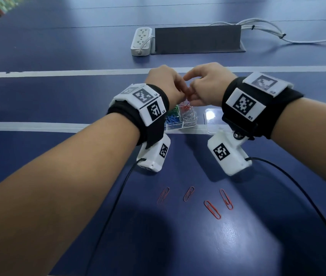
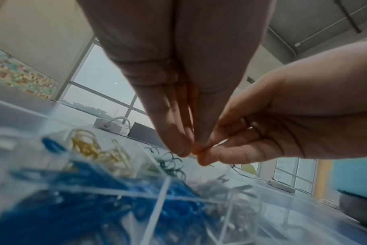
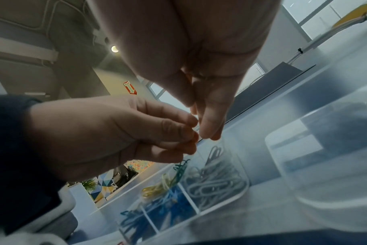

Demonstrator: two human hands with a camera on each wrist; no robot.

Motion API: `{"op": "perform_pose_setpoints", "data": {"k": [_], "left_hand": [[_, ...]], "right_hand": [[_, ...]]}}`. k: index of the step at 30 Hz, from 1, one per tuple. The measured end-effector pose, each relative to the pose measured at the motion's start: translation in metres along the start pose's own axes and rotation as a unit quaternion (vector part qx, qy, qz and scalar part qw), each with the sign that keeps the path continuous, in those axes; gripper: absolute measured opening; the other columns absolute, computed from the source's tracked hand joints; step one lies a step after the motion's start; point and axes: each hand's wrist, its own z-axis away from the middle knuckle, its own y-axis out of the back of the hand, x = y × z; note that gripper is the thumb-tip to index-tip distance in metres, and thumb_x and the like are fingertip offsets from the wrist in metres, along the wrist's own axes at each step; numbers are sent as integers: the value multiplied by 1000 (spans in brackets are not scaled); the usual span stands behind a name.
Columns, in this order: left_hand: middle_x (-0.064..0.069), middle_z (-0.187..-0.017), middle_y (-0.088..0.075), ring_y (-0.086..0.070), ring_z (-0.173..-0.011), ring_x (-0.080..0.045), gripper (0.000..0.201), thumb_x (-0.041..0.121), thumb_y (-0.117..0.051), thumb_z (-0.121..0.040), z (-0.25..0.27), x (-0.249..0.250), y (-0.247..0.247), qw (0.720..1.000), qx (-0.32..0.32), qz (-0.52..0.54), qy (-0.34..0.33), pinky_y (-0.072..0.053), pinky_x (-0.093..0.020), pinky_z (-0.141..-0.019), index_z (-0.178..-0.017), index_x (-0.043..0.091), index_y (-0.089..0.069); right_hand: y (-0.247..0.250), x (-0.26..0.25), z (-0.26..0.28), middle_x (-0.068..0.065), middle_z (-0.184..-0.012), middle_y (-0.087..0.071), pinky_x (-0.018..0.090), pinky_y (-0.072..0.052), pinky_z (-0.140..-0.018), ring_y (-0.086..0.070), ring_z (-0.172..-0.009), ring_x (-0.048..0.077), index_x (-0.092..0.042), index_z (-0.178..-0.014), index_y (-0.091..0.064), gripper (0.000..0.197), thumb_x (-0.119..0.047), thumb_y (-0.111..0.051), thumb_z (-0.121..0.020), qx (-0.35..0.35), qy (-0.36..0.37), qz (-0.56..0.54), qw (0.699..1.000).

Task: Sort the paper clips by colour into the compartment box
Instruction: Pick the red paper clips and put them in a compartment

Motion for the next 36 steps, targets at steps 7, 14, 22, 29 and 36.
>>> {"op": "perform_pose_setpoints", "data": {"k": [7,14,22,29,36], "left_hand": [[6,-69,-66,-52,-48,6,18,13,-63,-78,11,-4,14,999,3,13,-41,-48,-13,-62,-87,23,-75],[7,-66,-64,-56,-62,-2,12,21,-64,-78,70,-2,26,968,-135,-139,-160,-38,-6,-61,-84,23,-75],[9,-60,-52,-49,-67,-13,24,41,-54,-84,115,-16,22,923,-221,-279,-143,-47,-25,-69,-73,22,-63],[3,-70,-56,-62,-83,-25,39,58,-56,-77,130,-18,19,906,-271,-317,-72,-55,-35,-77,-64,21,-53],[8,-62,-46,-57,-77,-20,36,37,-55,-84,138,-12,12,904,-270,-318,-94,-47,-25,-69,-54,24,-40]], "right_hand": [[7,-1,16,8,-87,-68,35,-59,-78,-68,-83,22,-16,-119,-62,37,-7,-42,-89,8,39,8,999],[8,0,78,-13,-64,-50,17,-35,-70,-49,-73,13,-28,-92,-72,24,-18,-54,-80,-77,167,365,913],[12,25,133,-6,-75,-68,23,-46,-71,-54,-72,15,-25,-78,-66,7,-31,-62,-78,-160,122,473,858],[6,35,152,-9,-75,-58,24,-43,-68,-60,-86,20,-31,-75,-53,10,-29,-63,-77,-180,88,494,846],[2,36,156,-10,-83,-57,30,-49,-72,-57,-84,23,-33,-82,-46,18,-21,-56,-74,-183,92,472,857]]}}
